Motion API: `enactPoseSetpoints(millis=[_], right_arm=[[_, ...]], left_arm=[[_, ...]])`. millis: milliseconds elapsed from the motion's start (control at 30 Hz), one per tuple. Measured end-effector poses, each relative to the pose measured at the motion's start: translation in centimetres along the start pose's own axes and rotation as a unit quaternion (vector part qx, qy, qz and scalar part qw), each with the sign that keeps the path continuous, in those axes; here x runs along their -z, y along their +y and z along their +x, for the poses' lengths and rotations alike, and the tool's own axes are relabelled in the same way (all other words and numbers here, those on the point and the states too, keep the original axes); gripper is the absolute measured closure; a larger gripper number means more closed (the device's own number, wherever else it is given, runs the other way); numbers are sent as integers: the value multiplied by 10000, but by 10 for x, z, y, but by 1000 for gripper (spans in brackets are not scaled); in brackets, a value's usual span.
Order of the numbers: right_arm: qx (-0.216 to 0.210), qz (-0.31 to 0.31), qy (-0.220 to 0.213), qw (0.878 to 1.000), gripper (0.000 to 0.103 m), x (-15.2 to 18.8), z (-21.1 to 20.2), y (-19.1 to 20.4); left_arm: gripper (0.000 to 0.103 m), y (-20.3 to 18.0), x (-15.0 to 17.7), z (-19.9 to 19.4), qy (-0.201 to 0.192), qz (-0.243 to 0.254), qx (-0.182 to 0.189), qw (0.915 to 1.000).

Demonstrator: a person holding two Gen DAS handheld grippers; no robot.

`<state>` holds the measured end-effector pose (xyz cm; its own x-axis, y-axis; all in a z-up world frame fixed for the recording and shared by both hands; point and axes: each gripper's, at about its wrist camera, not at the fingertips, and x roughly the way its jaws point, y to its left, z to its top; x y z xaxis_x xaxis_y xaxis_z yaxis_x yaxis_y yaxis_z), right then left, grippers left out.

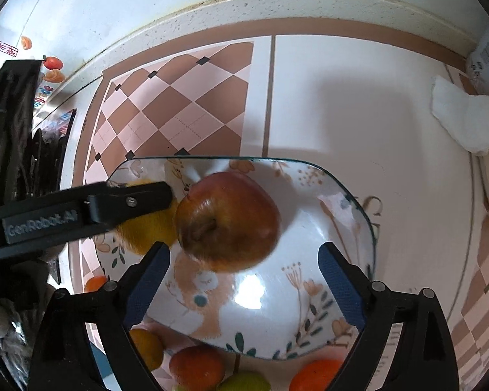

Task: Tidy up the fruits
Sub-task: 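Open both tools and lift them away from the plate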

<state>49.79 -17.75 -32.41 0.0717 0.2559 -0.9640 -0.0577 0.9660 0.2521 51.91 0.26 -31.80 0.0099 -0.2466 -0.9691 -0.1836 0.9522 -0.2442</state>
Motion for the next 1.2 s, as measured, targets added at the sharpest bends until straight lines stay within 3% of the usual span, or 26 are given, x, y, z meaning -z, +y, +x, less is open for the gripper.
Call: enactPoseSetpoints(millis=[233, 400, 933, 1200], right_arm=[[478, 86, -286, 9984, 8, 35, -38, 7], [639, 151, -437, 9969, 8, 67, -68, 13], [862, 128, -1120, 9899, 8, 150, -157, 62], [764, 199, -1440, 9864, 8, 181, -197, 73]], left_arm=[[16, 2, 44, -49, -704, 356, -608, 9950], [16, 6, 83, -76, -1033, 631, -721, 9900], [16, 4, 173, -160, -1788, 1193, -844, 9730], [16, 9, 206, -198, -2109, 1262, -750, 9664]])
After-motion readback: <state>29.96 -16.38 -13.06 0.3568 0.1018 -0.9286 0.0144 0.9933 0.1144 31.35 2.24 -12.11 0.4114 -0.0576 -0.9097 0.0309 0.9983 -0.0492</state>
